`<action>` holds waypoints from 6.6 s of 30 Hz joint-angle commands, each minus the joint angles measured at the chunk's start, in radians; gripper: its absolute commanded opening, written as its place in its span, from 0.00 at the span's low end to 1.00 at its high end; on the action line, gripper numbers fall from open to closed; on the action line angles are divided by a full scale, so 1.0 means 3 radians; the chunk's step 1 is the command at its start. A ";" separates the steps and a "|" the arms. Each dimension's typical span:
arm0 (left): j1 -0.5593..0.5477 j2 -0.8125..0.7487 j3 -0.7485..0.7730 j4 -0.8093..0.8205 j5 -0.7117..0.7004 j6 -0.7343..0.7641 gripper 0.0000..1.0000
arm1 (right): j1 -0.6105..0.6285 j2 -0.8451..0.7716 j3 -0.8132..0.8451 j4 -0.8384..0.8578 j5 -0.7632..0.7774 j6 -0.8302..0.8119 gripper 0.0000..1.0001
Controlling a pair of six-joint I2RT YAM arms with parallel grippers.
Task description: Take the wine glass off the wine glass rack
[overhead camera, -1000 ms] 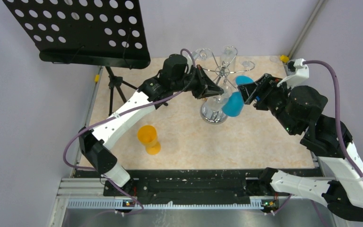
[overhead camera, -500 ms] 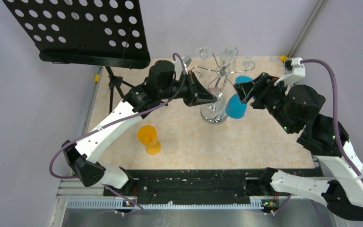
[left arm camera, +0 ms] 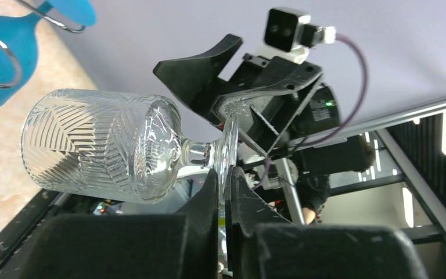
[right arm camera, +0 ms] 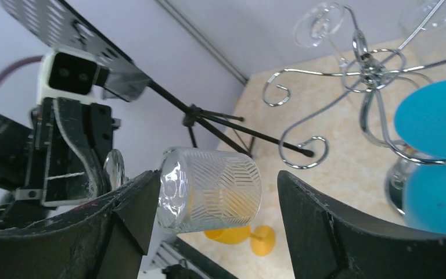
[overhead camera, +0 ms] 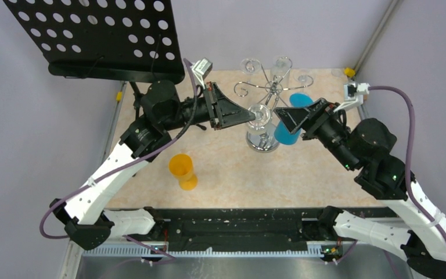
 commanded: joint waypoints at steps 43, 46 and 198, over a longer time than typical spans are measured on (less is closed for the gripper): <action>0.0055 -0.0255 -0.0169 0.2104 -0.0759 -0.2385 0.00 | -0.0033 -0.0052 -0.1056 0.3279 -0.0653 0.0830 0.73; 0.0058 -0.0256 -0.0190 0.2183 -0.0743 -0.2490 0.00 | -0.0034 0.0115 -0.0978 0.3591 -0.0934 0.0840 0.71; 0.0139 -0.1316 -0.0112 -0.0564 -0.1347 0.2748 0.93 | 0.0616 0.1958 0.2145 -0.1595 0.0022 -0.0805 0.47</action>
